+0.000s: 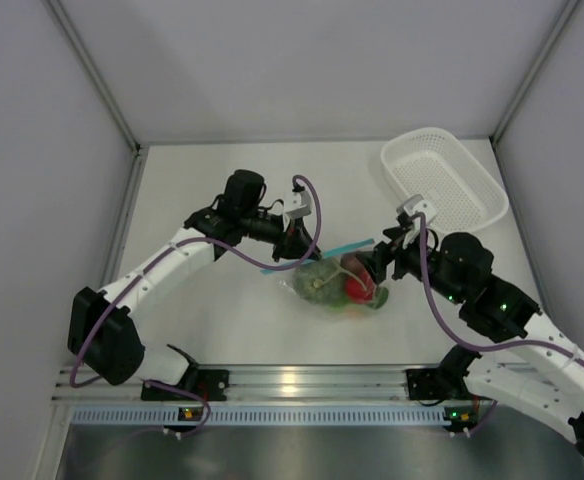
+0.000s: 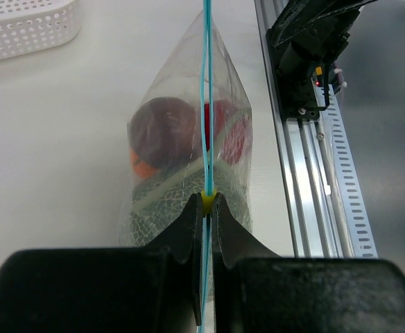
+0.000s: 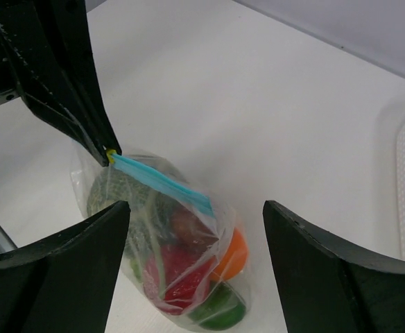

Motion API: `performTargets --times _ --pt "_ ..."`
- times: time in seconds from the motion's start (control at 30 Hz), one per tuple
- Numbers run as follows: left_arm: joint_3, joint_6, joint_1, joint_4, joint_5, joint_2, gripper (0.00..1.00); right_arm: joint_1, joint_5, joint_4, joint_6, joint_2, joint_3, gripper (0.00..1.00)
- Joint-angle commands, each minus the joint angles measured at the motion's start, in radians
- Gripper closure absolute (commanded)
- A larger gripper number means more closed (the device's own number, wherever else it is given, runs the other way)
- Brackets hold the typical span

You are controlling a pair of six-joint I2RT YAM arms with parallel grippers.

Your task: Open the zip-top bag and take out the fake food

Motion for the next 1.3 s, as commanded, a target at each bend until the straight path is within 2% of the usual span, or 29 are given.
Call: performTargets --times 0.0,0.13,0.27,0.33,0.43,0.47,0.53,0.6,0.63,0.67,0.83,1.17,1.27 --pt "0.029 0.031 0.000 0.022 0.061 -0.048 1.00 -0.033 0.009 0.070 -0.018 0.021 0.017 0.21" --pt "0.037 0.031 0.000 0.021 0.040 -0.052 1.00 -0.073 -0.161 0.091 -0.038 0.079 0.033 0.17" --pt "0.029 0.040 0.000 0.022 0.052 -0.066 1.00 -0.113 -0.276 0.107 -0.097 0.116 0.028 0.16" --pt "0.024 0.043 0.000 0.022 0.054 -0.075 1.00 -0.145 -0.411 0.133 -0.090 0.138 0.016 0.20" --pt "0.029 0.041 0.000 0.021 0.041 -0.077 1.00 -0.185 -0.508 0.171 -0.070 0.153 -0.003 0.39" --pt "0.030 0.040 0.000 0.022 0.031 -0.077 1.00 -0.187 -0.532 0.179 -0.065 0.155 -0.009 0.49" --pt "0.032 0.038 0.000 0.022 0.023 -0.074 1.00 -0.187 -0.548 0.187 -0.059 0.161 -0.015 0.54" --pt "0.037 0.035 0.000 0.022 0.006 -0.074 1.00 -0.187 -0.551 0.187 -0.054 0.167 -0.013 0.72" --pt "0.040 0.031 0.000 0.021 -0.005 -0.069 1.00 -0.187 -0.549 0.177 -0.054 0.171 -0.010 0.94" --pt "0.046 0.031 0.001 0.022 -0.017 -0.069 1.00 -0.185 -0.542 0.164 -0.054 0.173 -0.007 1.00" --pt "0.055 0.025 0.003 0.021 -0.103 -0.074 1.00 -0.187 -0.464 0.113 -0.054 0.144 0.007 1.00" --pt "0.040 0.043 0.003 0.019 -0.293 -0.074 1.00 -0.185 -0.183 -0.022 0.038 0.064 0.054 1.00" --pt "0.037 0.045 0.014 0.022 -0.311 -0.069 1.00 -0.187 -0.096 -0.075 0.056 0.047 0.079 1.00"
